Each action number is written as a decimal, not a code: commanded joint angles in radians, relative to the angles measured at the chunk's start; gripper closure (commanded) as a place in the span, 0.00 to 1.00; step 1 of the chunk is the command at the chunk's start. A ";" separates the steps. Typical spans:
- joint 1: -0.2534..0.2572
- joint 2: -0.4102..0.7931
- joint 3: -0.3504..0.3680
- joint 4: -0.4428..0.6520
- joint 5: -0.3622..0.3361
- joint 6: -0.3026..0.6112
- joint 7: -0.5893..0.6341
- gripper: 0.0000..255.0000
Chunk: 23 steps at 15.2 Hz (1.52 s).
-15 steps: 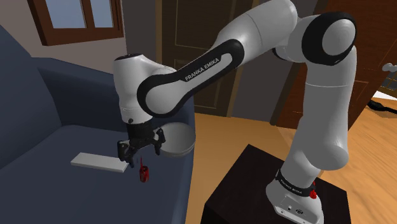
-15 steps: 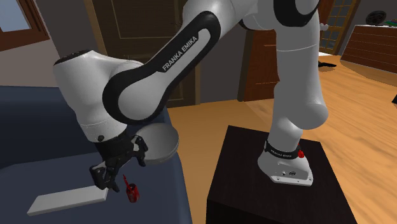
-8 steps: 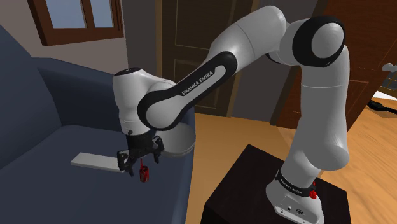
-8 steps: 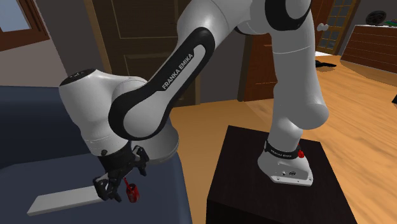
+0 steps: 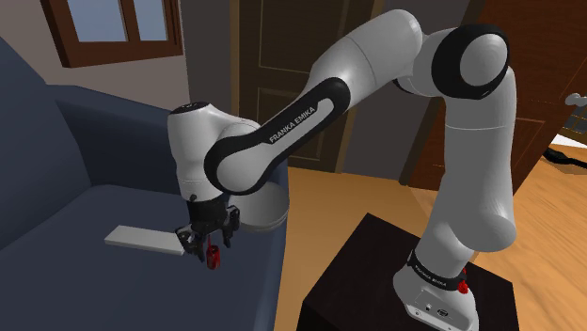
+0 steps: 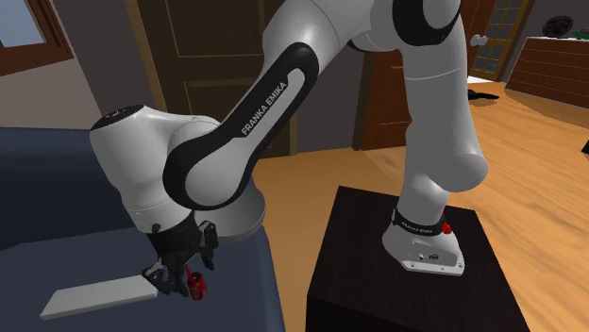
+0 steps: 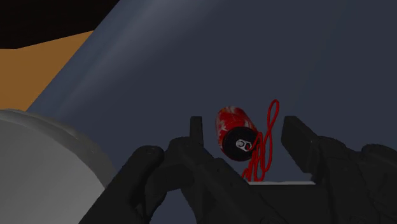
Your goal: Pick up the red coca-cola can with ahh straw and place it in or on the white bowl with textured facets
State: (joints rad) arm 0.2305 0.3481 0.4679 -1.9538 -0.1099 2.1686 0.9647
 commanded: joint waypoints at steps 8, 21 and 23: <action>0.000 0.000 0.000 0.000 0.000 0.000 0.000 1.00; -0.016 -0.085 0.019 0.060 0.046 -0.137 -0.024 1.00; -0.018 -0.097 0.021 0.074 0.053 -0.161 -0.027 1.00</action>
State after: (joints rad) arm 0.2166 0.2610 0.4880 -1.8841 -0.0625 2.0208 0.9431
